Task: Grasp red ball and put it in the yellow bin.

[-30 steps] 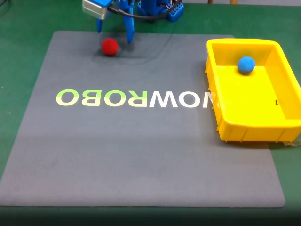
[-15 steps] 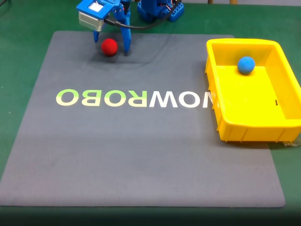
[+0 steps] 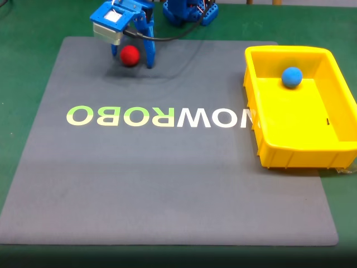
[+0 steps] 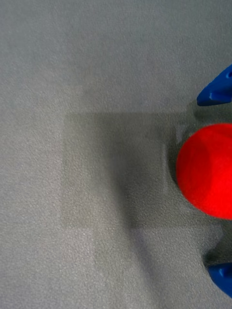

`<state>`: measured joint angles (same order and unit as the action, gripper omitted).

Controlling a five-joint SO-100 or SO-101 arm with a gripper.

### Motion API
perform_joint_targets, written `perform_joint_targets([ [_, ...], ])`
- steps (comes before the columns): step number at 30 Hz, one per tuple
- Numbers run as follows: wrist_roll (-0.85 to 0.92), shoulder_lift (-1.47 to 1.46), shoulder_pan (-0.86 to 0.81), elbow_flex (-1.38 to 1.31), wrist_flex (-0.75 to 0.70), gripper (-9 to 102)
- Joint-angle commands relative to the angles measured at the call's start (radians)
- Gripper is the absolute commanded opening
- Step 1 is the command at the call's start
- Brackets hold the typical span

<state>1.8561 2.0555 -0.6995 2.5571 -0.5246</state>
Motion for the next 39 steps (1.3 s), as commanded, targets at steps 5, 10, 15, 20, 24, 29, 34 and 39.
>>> perform_joint_targets([
  [5, -0.009, -0.003, 0.0, -0.072, 0.029, 32],
  [10, 0.0, -0.018, -0.011, -0.072, 0.034, 32],
  [15, 0.002, -0.031, -0.014, -0.072, 0.04, 24],
  [20, -0.002, -0.04, -0.011, -0.072, 0.046, 0],
  [24, 0.002, -0.043, -0.009, -0.067, 0.046, 0],
  [29, -0.005, -0.04, -0.008, -0.067, 0.048, 0],
  [34, -0.029, 0.023, 0.015, -0.072, 0.051, 0],
  [39, -0.077, 0.186, 0.074, -0.092, 0.038, 0],
])
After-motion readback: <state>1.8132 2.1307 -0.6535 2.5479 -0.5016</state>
